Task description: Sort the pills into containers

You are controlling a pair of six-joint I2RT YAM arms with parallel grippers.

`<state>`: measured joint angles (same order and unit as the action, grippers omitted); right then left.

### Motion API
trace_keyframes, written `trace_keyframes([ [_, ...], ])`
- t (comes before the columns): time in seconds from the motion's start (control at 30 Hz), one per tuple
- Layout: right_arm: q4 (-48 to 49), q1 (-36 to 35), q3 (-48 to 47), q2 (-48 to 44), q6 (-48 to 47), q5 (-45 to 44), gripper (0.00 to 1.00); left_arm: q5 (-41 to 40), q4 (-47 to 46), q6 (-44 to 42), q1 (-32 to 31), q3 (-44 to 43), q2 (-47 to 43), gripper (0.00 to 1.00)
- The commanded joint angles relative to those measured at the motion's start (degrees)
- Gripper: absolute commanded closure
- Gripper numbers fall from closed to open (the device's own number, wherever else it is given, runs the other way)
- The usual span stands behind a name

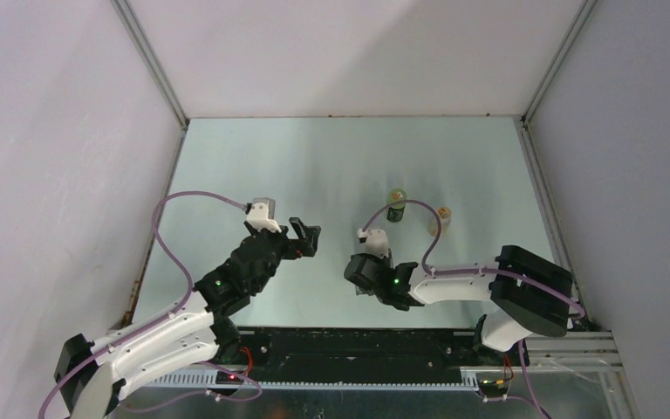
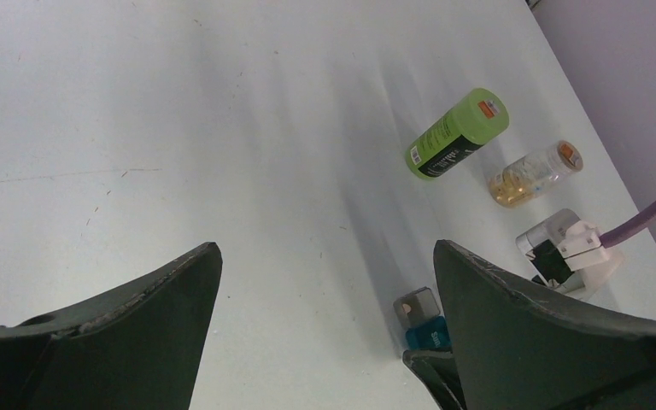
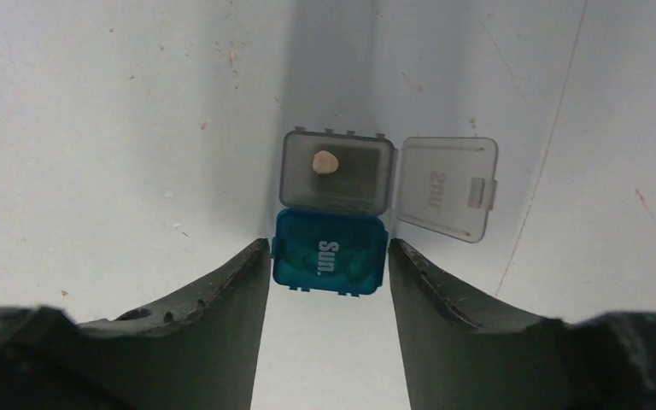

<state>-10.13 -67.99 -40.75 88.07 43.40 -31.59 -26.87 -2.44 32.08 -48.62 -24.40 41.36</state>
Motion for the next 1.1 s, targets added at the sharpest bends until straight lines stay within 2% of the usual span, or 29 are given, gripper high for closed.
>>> trace_keyframes([
  [0.0, 1.6, -0.3, -2.8, 1.6, -0.2, -2.3, 0.47, -1.9, -0.6, 0.8, 0.3, 0.5, -0.4, 0.01],
  [0.2, 1.7, -0.4, -2.8, 2.4, -1.2, -2.7, 0.51, -2.1, -0.9, 1.1, 0.3, 0.9, 0.1, 0.01],
  [0.4, 0.7, -0.4, -2.8, 0.7, -5.2, -3.5, 0.64, -1.6, -0.5, 2.4, 0.3, 0.7, 0.0, 0.01],
  [0.53, 3.4, -0.3, -1.8, -3.7, -18.5, -1.1, 0.65, -2.4, 1.7, 8.2, 0.4, -0.4, 0.1, 0.01],
  [0.63, 3.7, 0.8, -2.0, -7.9, -26.1, 9.1, 0.65, -2.7, 7.4, 16.8, 1.0, -2.0, 2.1, 0.01],
  [0.8, 2.0, 3.6, -2.3, -14.9, -33.8, 25.3, 0.66, 2.5, 10.5, 20.9, 2.4, -5.9, 5.8, 0.01],
  [1.07, -3.2, 3.7, -4.7, -18.9, -43.0, 32.5, 0.66, 16.5, 5.0, 21.6, 4.6, -8.1, 12.0, 0.01],
])
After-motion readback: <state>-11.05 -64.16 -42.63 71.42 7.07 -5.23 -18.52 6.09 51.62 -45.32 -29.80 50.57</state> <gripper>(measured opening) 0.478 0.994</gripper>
